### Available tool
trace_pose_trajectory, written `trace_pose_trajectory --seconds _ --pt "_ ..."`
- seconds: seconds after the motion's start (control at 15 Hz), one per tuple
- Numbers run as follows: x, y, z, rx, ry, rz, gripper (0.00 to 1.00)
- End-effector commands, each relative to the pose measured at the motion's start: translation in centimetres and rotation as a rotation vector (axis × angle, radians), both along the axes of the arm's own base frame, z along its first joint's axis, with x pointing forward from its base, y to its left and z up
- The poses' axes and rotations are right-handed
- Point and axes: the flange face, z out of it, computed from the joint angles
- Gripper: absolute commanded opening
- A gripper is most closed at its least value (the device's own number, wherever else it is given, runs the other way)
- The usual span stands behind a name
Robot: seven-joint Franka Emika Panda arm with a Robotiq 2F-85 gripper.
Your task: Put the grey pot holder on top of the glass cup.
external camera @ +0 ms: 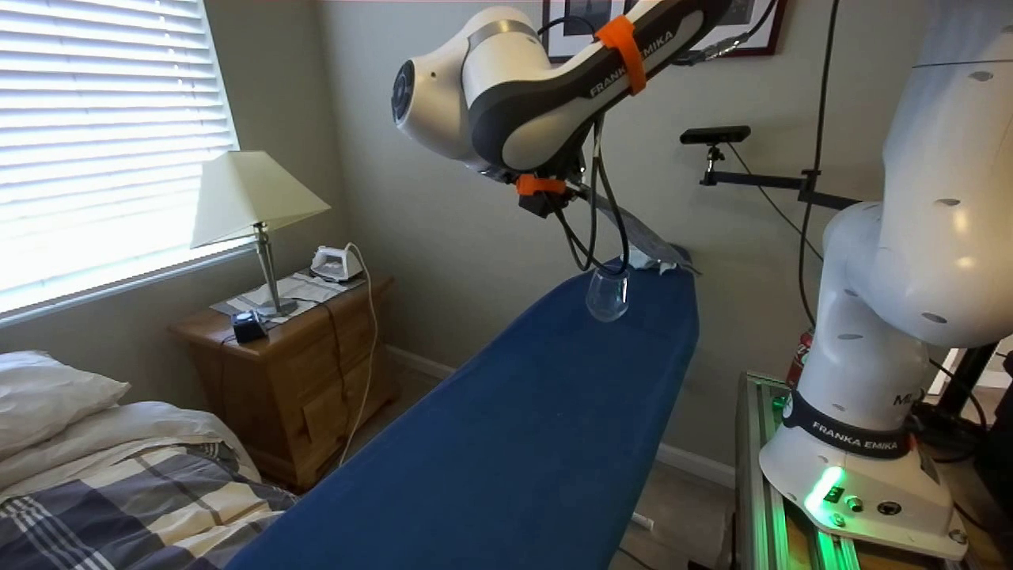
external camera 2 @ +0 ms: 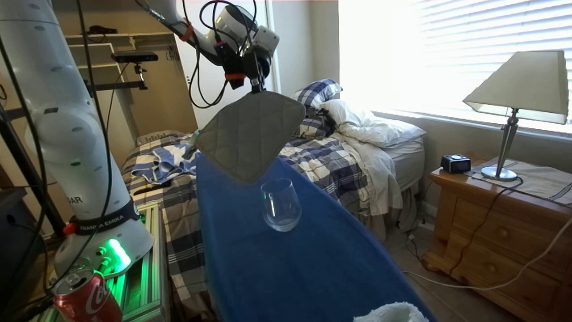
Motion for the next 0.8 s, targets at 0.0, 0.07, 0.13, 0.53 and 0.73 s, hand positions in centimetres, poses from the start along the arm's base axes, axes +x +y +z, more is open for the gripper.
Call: trace_pose_trajectory --seconds 0.0,0.07,0.13,0.53,0.73 --pt "0.0 -2.3 -1.1 -0.007 -0.003 0.020 0.02" --pt "0.2 -2.8 -1.3 -0.006 -0.007 0.019 0.02" --pt "0.4 -3.3 -1.5 -0.007 -0.010 0.022 0.02" --pt "1.6 -4.8 -2.5 -0.012 -0.024 0.052 0.02" --pt "2.1 -4.3 -3.6 0.004 -0.026 0.071 0.02"
